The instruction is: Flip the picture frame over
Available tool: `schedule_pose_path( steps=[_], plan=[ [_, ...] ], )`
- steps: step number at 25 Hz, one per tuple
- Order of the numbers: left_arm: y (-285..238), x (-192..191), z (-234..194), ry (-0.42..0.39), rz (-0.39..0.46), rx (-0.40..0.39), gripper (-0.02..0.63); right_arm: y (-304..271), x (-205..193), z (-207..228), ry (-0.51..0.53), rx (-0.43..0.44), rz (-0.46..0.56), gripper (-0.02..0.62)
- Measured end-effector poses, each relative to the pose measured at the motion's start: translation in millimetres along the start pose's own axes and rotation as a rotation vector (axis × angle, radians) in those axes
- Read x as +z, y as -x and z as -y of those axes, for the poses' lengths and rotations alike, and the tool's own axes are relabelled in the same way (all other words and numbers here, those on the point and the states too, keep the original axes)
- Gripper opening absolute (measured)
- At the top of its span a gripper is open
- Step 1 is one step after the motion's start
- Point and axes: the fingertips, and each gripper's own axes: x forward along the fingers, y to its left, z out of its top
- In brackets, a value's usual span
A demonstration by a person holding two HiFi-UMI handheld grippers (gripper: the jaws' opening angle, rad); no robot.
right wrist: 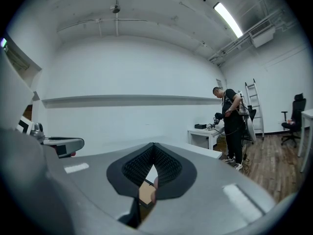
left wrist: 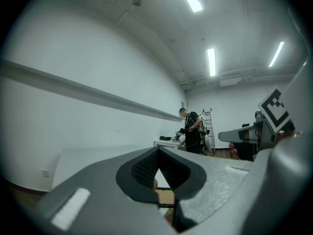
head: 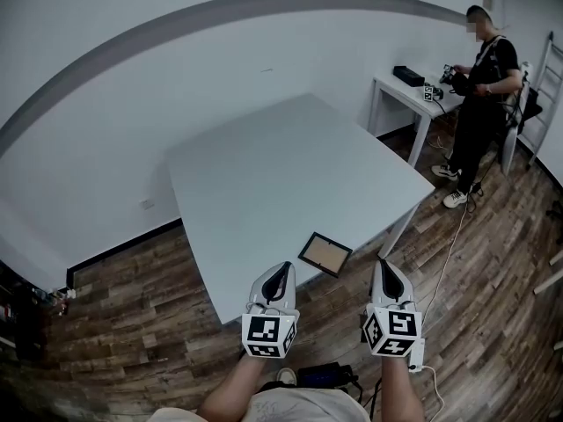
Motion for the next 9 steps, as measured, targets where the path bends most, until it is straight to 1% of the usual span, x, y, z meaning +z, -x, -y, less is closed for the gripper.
schedule_pose_path(
  steps=[3,9],
  plan=[
    [-1.4,1.1,3.8,-0.001,0.001,-0.003,0.002,0.5,-0.6,6.6,-0.015,-0.006,-0.004,0.025],
    [-1.4,4.8,4.9,-0.002,0.013,-0.007,0.000,3.4,-0.2,8.5,-0.006,-0.012,-0.001,0.025]
  ],
)
